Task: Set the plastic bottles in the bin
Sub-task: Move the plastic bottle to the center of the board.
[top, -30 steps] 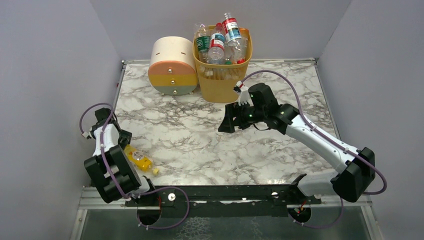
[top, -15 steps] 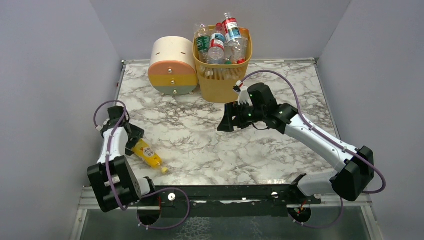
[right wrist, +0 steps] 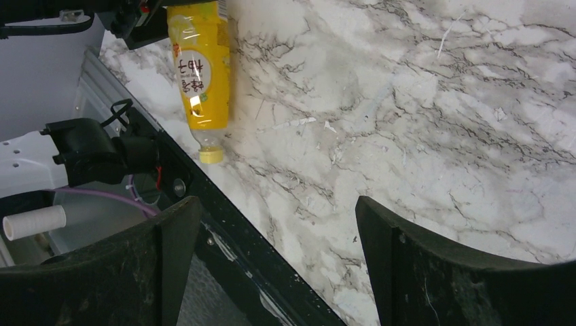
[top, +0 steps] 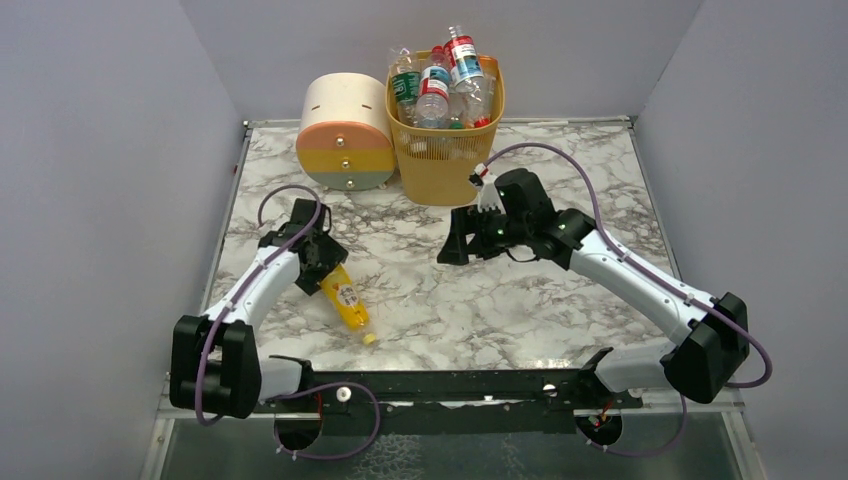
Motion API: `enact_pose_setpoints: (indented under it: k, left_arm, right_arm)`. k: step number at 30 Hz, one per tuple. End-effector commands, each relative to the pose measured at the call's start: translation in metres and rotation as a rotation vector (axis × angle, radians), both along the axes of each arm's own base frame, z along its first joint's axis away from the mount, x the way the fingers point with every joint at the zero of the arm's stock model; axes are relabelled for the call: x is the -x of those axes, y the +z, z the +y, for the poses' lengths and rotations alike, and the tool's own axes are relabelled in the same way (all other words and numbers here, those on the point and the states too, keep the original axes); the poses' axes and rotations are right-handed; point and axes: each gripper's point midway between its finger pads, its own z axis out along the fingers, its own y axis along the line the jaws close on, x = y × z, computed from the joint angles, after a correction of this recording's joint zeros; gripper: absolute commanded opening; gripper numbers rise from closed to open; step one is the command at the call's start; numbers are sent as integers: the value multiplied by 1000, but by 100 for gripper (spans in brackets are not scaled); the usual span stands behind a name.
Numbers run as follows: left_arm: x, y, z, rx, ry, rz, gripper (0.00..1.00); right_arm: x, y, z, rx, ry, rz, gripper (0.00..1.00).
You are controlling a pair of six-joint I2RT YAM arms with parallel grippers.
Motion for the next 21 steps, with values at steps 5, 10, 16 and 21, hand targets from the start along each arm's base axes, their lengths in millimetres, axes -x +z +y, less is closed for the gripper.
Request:
enact_pose_setpoints:
  k: [5,10,16,21]
  left_arm:
    - [-37,23,-67,-8,-83,-99,66]
    - [-43,22,-122,-17,-186,-112,66]
    - [-49,13,-180,-38,-311,-102,67]
    - [-56,5,-213,-59,-414,-91,68]
  right_arm:
    - [4,0,-7,10,-42,2,86]
    - [7,0,-17,34,-63,-6,86]
    - [12,-1,-32,62,-100,-17,86]
    - [18,-6,-39,70,-120,-7,86]
